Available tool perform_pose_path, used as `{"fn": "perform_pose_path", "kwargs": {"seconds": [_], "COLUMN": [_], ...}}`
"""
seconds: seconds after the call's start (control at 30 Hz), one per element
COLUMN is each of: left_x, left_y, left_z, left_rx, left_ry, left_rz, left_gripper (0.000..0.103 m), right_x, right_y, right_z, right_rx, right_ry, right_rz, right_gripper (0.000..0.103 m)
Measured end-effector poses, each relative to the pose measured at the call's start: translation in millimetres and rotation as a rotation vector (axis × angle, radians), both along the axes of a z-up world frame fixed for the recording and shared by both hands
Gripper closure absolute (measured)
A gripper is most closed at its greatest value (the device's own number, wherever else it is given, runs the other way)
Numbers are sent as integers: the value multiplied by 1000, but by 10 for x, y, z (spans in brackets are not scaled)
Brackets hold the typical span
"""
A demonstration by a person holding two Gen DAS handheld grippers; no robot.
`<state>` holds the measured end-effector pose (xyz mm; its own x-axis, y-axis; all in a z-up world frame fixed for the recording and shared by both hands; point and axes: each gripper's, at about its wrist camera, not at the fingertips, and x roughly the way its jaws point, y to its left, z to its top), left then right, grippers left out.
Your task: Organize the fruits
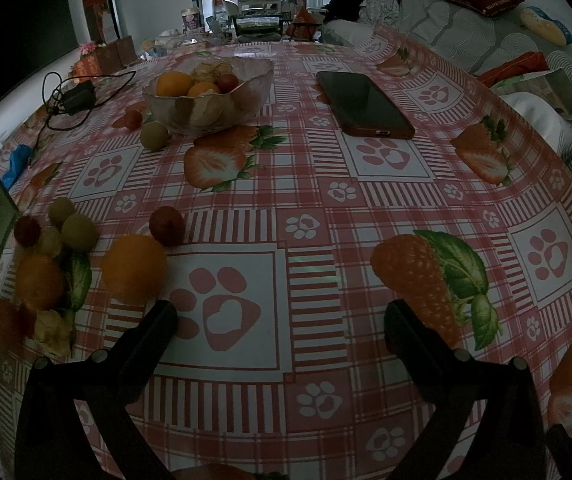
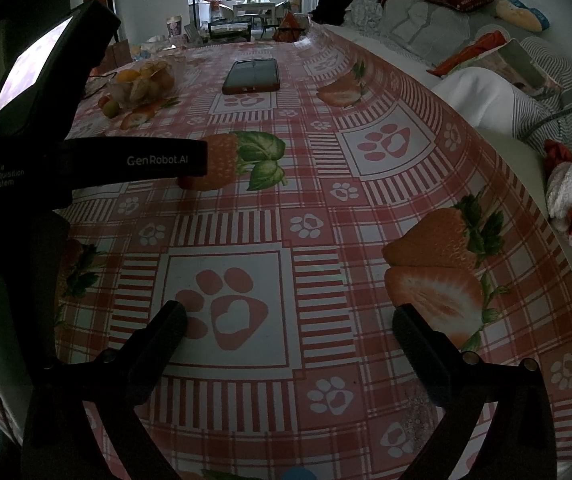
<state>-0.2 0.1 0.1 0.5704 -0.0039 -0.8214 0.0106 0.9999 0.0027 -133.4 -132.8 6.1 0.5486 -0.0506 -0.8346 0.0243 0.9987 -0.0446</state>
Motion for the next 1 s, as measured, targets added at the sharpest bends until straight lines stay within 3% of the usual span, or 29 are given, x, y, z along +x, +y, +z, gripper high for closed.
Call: {"fn": "perform_pose_path", "kwargs": {"seconds": [1.0], "left_x": [0], "left_y": [0], "left_z": [0], "left_rx": [0], "left_ry": [0], "left_rz": [0], "left_gripper": [0], "right_x": [-5], "right_y": [0], "right_z": [-10], "right_rx": [-4], "right_ry": [-1], "right_rz": [0], "right_gripper": [0]}}
